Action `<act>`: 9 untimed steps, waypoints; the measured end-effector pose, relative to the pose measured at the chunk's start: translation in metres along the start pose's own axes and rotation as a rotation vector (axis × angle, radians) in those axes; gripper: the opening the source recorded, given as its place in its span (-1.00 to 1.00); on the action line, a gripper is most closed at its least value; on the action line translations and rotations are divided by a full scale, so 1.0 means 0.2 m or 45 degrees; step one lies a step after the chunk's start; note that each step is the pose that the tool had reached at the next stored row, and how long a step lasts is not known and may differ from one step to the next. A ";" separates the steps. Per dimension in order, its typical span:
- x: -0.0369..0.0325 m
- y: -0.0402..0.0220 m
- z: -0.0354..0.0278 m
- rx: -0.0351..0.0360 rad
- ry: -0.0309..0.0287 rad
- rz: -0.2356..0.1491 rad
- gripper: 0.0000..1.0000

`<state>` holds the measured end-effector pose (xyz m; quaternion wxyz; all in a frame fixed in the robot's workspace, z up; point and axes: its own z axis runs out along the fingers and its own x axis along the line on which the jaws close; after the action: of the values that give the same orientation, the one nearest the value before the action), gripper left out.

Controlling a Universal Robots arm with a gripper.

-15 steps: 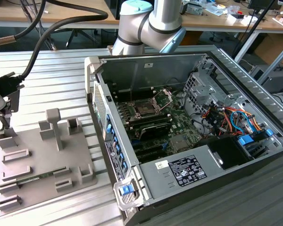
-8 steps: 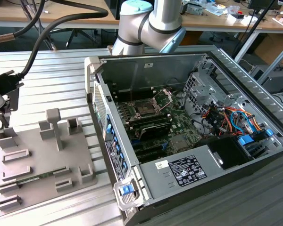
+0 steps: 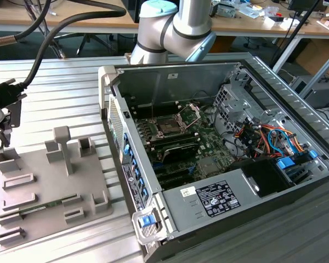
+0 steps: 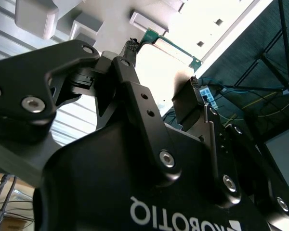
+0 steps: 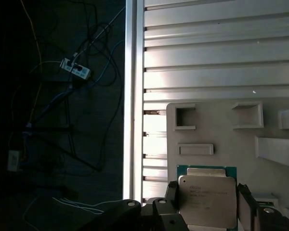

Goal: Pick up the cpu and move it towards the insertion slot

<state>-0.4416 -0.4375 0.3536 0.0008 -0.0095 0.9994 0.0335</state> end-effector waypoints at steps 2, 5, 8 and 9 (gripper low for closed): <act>0.000 0.000 -0.005 -0.0008 0.0000 0.000 0.09; 0.000 0.001 -0.012 -0.0019 0.0000 0.000 0.09; 0.000 0.001 -0.020 -0.0032 -0.0001 0.000 0.09; 0.000 0.002 -0.024 -0.0036 -0.0001 0.000 0.09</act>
<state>-0.4416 -0.4375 0.3584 0.0008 -0.0096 0.9993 0.0349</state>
